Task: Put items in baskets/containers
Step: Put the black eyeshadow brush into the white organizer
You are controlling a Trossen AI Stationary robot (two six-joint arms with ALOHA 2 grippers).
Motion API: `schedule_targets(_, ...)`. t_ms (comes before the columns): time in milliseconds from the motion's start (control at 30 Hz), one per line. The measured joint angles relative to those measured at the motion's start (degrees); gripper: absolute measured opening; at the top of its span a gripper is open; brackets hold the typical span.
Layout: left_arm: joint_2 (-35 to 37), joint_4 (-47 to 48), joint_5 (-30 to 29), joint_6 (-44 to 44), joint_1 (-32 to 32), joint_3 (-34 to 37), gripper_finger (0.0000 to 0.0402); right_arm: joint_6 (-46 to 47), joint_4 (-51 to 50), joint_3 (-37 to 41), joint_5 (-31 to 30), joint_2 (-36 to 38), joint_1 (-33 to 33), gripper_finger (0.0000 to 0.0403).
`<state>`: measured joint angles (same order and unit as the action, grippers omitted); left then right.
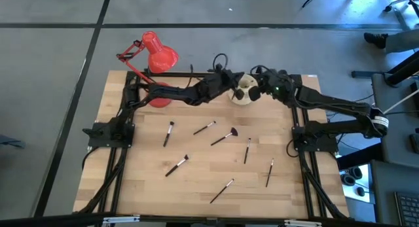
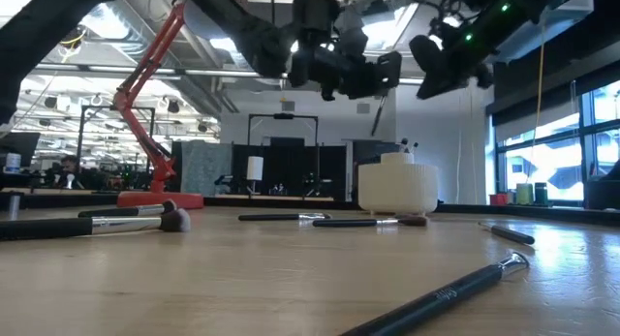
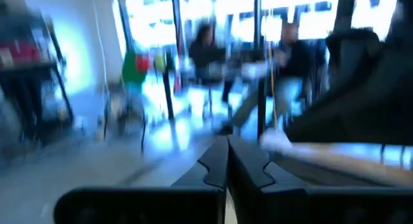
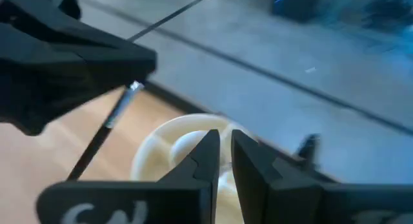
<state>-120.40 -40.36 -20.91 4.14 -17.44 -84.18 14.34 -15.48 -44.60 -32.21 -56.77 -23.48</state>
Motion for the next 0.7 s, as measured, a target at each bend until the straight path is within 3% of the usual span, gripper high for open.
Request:
schedule_targets(167,-4.38,-19.51,7.53,3.07,-2.45,-0.11,0.0003,0.02,-2.68,0.0,-9.96,3.34,3.3,0.0042)
schedule_targets(333,-9.89,-31.54,12.28,4.32,-5.28,-0.11,0.0003,-0.32,-3.27,0.0,-11.81,4.07,4.47,0.0042)
schedule_targets(533,-15.53,-36.11,15.78,-0.56,-7.78,-3.07,0.0002,-0.72,-3.28,0.0,-11.78,4.06,4.52,0.0042)
schedule_targets(700,-16.41,-36.23,16.42,3.14,-7.93,-6.74,0.0003,-1.08,-3.27,0.0,-11.78,4.06,4.51,0.0042)
